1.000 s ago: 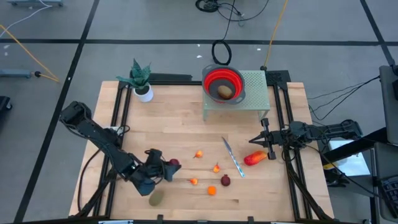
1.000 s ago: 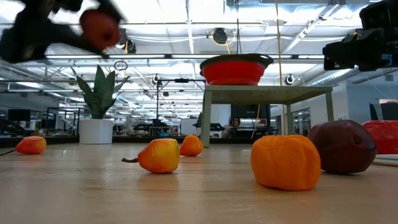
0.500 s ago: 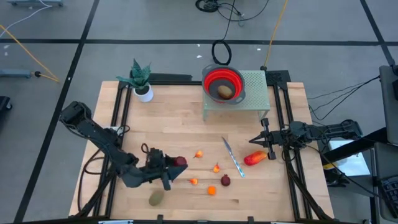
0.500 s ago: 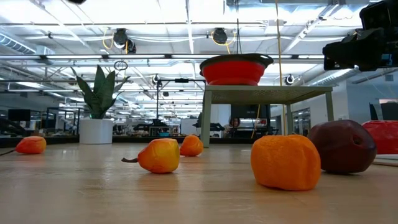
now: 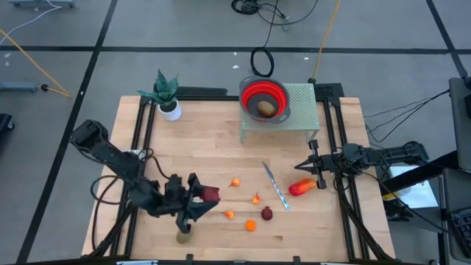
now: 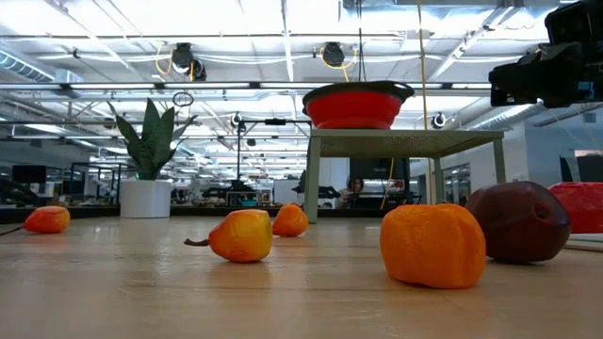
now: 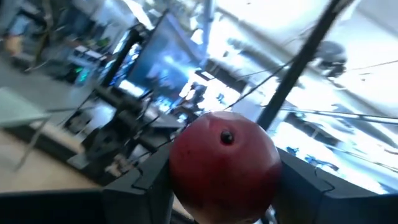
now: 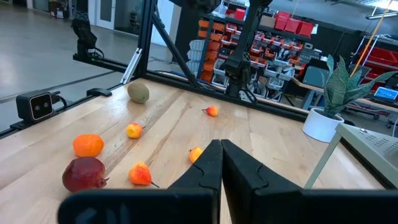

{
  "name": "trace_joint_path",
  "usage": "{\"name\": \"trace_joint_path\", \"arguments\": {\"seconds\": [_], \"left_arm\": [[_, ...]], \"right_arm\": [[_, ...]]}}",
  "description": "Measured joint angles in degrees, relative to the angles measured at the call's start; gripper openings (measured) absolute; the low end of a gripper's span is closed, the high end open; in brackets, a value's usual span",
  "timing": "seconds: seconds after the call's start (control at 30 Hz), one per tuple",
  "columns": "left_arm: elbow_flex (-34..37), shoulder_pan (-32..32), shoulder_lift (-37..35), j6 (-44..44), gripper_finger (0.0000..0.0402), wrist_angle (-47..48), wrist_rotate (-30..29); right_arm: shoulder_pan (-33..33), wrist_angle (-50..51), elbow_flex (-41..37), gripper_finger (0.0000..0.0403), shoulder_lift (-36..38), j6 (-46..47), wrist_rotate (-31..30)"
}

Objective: Pick & Place Fruit
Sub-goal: Put the red pomegranate into the red basket on the shelf

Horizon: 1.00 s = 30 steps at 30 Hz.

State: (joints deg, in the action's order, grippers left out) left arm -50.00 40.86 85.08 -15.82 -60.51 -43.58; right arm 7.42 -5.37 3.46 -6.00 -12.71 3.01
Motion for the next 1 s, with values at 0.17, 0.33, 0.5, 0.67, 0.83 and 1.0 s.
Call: {"name": "trace_joint_path", "arguments": {"seconds": [0.17,0.33,0.5,0.67,0.83,1.0], "left_arm": [[0.0,-1.8,0.0,4.76,0.021,-4.39,7.76],[0.0,-3.84,-0.02,8.36,0.0211,-7.98,15.63],[0.0,-5.62,-0.07,10.24,0.0211,-10.46,22.41],[-0.02,-6.69,-0.07,9.81,0.0211,-10.4,24.14],[-0.02,-6.86,-0.07,9.77,0.0211,-10.7,24.13],[-0.02,-6.98,-0.04,9.8,0.0211,-16.57,23.2]], "right_arm": [[0.01,0.0,0.0,0.0,0.0,0.0,0.0],[0.02,0.0,0.0,0.0,0.0,0.0,0.0],[0.01,0.02,0.0,0.0,-0.01,0.0,0.0],[0.0,0.0,0.0,0.0,-0.01,0.0,-0.01],[0.0,0.01,0.0,0.0,-0.01,0.0,0.0],[0.0,0.02,0.0,0.0,0.0,-0.06,-0.02]]}}
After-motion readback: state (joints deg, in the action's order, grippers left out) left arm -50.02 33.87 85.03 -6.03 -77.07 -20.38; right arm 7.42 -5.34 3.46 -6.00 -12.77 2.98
